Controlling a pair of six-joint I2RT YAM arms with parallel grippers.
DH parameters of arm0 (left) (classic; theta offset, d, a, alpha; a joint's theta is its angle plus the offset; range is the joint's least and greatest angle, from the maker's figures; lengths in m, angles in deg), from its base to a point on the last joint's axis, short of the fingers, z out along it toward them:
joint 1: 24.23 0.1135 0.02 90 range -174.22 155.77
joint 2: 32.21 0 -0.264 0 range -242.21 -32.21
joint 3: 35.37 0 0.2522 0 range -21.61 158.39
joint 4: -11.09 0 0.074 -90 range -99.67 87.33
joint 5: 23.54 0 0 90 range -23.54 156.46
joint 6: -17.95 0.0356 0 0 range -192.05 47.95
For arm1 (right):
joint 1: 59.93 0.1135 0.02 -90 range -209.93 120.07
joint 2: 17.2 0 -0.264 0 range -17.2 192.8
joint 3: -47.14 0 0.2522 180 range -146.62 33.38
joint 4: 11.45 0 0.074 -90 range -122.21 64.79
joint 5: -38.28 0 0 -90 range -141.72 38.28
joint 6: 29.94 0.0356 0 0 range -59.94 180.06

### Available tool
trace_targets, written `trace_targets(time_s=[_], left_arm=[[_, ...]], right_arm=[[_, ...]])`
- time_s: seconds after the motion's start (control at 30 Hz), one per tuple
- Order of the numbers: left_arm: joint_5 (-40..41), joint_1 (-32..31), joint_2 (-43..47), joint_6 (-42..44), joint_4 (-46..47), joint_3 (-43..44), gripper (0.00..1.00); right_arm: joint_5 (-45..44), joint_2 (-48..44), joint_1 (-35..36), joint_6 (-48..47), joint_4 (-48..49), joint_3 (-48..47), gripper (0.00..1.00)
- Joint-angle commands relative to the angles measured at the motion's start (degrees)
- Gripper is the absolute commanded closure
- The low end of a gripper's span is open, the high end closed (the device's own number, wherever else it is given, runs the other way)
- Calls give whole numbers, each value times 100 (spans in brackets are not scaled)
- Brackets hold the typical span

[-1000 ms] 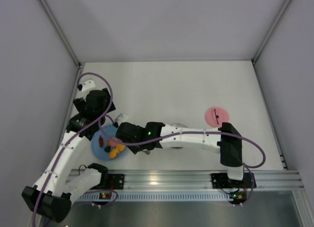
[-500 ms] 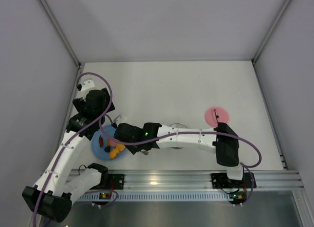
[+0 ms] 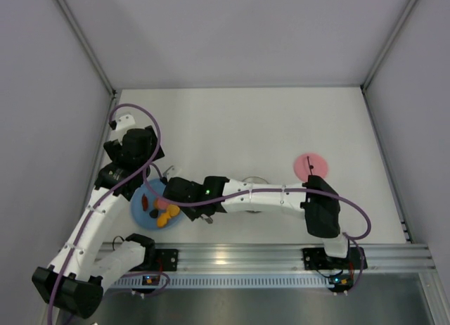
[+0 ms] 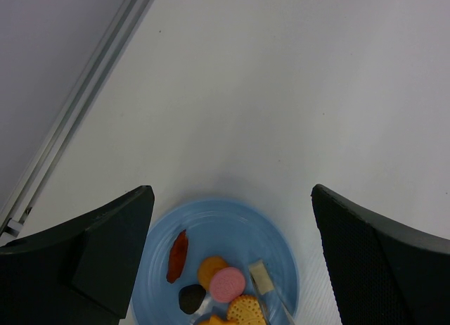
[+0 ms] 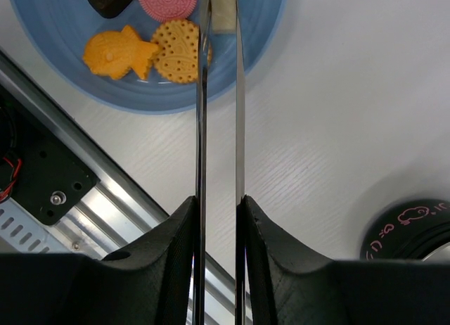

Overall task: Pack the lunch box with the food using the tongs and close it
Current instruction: Pick up the fake food from the plate.

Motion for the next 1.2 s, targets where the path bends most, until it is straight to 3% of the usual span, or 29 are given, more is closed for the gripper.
trace_targets(time_s=[0.0, 0.63, 1.17], left_arm=[[99, -6, -16, -32, 62, 233, 1], [-77, 152, -219, -50, 80, 277, 1], [-208, 222, -227, -41, 62, 277, 1]], right_arm=[[-47, -39, -67, -94, -25, -84, 73], [-548, -1024, -67, -111, -148, 21, 76], [-1032, -2455, -129, 248, -367, 1216, 76]])
